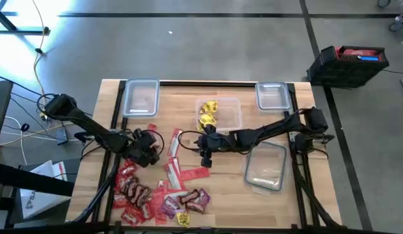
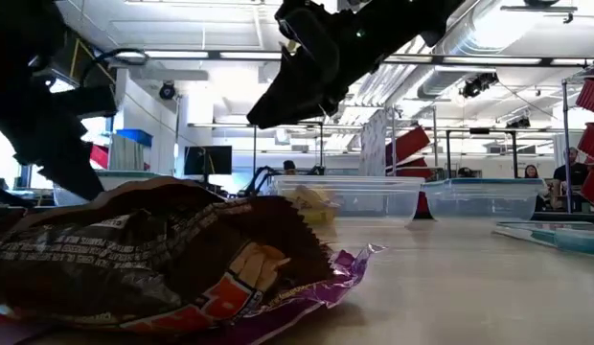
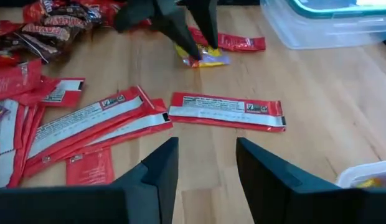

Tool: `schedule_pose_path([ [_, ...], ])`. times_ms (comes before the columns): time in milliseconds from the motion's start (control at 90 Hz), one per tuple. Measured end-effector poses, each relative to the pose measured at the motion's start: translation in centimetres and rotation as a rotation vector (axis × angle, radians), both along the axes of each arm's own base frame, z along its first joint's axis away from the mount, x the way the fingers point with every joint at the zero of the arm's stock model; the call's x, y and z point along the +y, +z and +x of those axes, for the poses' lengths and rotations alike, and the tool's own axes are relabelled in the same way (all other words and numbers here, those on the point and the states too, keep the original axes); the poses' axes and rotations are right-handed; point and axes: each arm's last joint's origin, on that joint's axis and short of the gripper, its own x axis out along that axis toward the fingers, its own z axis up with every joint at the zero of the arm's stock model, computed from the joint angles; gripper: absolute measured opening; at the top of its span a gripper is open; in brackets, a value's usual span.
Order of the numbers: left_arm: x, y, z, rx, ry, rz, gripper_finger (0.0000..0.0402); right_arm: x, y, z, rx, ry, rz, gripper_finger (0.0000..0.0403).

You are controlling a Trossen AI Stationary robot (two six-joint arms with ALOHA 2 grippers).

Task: Sort candy
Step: Put the middle left yellow candy into the center transparent bin

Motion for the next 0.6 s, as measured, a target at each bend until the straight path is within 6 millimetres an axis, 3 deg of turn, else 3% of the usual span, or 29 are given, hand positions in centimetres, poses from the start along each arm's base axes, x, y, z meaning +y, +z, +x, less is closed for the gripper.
schedule_pose_path([
  [133,-0.3,-0.4,0.6,-0.01,-0.016,-0.006,0.0145,0.4,-0.5,0.2,-0.004,0.009,0.005,0.013],
  [422,-1.6,0.7,4.5,-0.234,-0.261,0.104,0.0145,1.1,-2.9,1.6,-0.05,0.085,0.089,0.013],
  [600,-1.6,1.2,4.2,-0.181,-0.332,0.03,0.0145,1.7,-4.1,1.7,-0.026,0.098,0.086,0.013],
])
